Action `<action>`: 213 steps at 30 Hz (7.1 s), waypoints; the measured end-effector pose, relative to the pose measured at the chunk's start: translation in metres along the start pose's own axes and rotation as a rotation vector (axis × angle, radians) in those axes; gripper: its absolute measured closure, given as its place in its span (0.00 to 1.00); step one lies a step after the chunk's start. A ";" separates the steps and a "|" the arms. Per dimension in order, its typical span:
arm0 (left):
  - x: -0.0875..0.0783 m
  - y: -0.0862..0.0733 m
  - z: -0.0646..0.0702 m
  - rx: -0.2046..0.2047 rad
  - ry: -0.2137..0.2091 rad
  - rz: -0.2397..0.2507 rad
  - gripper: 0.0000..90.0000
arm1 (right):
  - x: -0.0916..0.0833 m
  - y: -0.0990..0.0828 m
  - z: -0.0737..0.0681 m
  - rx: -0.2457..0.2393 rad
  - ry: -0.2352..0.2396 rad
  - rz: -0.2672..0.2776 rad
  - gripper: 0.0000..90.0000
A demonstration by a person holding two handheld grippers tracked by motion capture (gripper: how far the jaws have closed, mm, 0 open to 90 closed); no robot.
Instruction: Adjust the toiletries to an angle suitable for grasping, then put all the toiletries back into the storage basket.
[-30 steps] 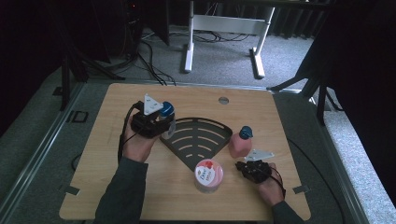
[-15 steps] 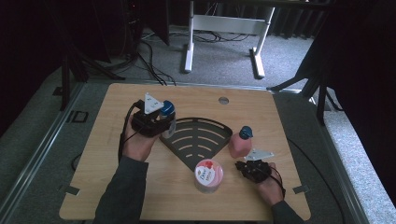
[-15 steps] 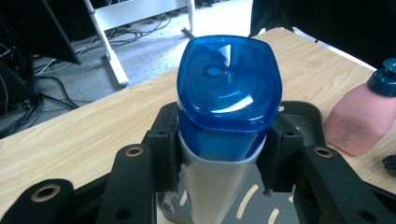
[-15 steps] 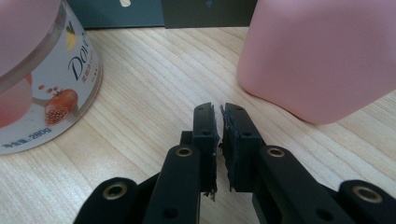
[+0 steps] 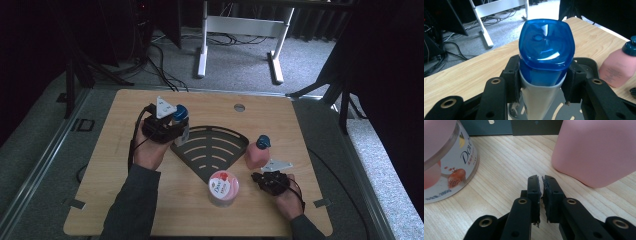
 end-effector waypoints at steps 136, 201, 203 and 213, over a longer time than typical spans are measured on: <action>0.085 -0.056 -0.033 -0.061 0.001 -0.130 0.62 | 0.001 -0.002 0.003 0.001 0.002 -0.002 0.93; 0.042 -0.122 0.003 -0.014 -0.132 -0.132 0.49 | -0.001 0.004 -0.004 -0.025 0.023 0.016 0.86; 0.041 -0.125 0.007 -0.005 -0.142 -0.135 0.49 | 0.000 0.003 -0.004 -0.027 0.025 0.014 0.84; 0.038 -0.131 0.025 0.032 -0.214 -0.126 0.49 | 0.001 0.005 -0.008 -0.048 0.042 0.016 0.79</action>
Point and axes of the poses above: each handheld gripper's, and its own axes: x roughly forward along the jaws, y roughly out of its top, z roughly to its right, the point moved 3 cm from there along x, roughly forward along the jaws, and after that the axes turned 7 degrees about y, right-handed, at the moved point
